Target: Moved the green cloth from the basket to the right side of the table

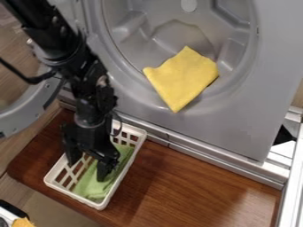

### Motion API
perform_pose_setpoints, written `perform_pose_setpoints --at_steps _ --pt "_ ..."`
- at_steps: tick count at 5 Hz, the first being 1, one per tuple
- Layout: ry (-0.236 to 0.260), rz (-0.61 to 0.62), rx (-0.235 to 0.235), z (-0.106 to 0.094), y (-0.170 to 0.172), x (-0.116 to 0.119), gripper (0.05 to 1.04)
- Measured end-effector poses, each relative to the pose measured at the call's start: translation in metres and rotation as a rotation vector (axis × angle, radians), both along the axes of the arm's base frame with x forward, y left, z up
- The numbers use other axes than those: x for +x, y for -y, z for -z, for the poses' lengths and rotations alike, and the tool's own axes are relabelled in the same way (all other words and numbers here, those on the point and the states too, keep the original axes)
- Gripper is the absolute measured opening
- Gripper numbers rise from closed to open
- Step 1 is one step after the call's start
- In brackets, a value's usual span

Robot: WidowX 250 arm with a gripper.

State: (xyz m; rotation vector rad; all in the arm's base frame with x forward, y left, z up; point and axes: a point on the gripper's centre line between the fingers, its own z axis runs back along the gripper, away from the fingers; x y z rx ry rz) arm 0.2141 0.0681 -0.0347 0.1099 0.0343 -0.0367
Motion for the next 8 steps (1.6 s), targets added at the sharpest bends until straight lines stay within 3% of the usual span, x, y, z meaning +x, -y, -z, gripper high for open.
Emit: perform_pose_setpoints --at_steps 1,3,4,5,6,8 --pt "0.023 0.021 -0.06 0.009 0.004 0.0 0.822" --pt "0.012 -0.01 -0.056 0.014 0.004 -0.001 0.245" --pt "-0.005 -0.02 -0.048 0.013 0.003 -0.003 0.091" --pt "-0.033 -0.036 -0.032 0.011 0.0 -0.006 0.054" --pt "-0.03 -0.041 -0.007 -0.016 0.001 -0.004 0.053" --pt "-0.012 -0.075 -0.013 -0.087 0.019 -0.007 0.053"
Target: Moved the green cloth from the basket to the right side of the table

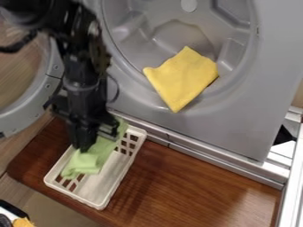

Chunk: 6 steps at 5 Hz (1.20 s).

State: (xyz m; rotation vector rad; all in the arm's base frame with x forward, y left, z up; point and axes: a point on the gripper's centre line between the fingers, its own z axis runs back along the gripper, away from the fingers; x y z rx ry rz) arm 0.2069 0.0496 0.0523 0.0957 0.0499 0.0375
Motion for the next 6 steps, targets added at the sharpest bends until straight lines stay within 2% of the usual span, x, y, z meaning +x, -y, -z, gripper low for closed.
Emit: perform_pose_setpoints --at_steps 1,2,3,4,5,6 --pt "0.062 0.006 -0.043 -0.027 0.032 -0.001 0.053" --pt "0.084 0.078 -0.061 -0.025 0.08 0.008 0.053" --pt "0.037 0.125 -0.064 0.006 0.117 0.011 0.053" --pt "0.019 0.159 -0.028 0.04 0.14 0.019 0.053" --pt "0.007 0.179 -0.002 0.076 0.153 0.03 0.053" --pt "0.012 0.182 -0.002 0.097 0.161 0.039 0.053"
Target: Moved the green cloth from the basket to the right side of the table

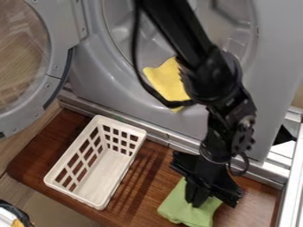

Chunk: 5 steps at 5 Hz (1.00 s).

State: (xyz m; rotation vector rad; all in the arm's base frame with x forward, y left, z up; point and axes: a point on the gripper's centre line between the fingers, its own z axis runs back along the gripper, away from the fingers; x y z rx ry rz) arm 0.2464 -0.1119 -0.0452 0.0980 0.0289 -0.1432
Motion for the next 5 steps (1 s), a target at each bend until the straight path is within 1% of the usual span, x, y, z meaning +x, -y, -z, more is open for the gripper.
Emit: perform_pose_setpoints --at_steps 1,2,3,4,5 --pt "0.008 -0.01 -0.068 0.014 0.012 0.005 0.076" --pt "0.011 -0.025 -0.111 0.013 0.011 0.013 0.225" --pt "-0.013 -0.023 -0.079 0.013 0.005 0.01 0.478" --pt "-0.035 -0.02 -0.081 0.013 0.004 0.006 0.79" --pt "-0.031 0.002 -0.082 0.004 0.002 0.007 1.003"
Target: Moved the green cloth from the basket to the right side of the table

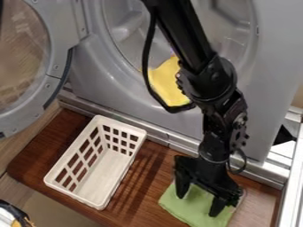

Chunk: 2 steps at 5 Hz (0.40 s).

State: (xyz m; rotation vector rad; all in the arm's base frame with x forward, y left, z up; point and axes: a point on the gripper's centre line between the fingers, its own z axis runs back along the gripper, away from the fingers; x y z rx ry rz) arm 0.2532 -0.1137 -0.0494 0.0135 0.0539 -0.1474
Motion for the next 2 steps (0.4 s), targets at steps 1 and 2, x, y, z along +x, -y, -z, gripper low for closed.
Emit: perform_pose_setpoints --at_steps 1,2 --pt "0.004 0.044 0.013 -0.017 -0.004 -0.002 1.004" --pt "0.032 0.087 0.063 -0.047 -0.012 -0.004 0.999"
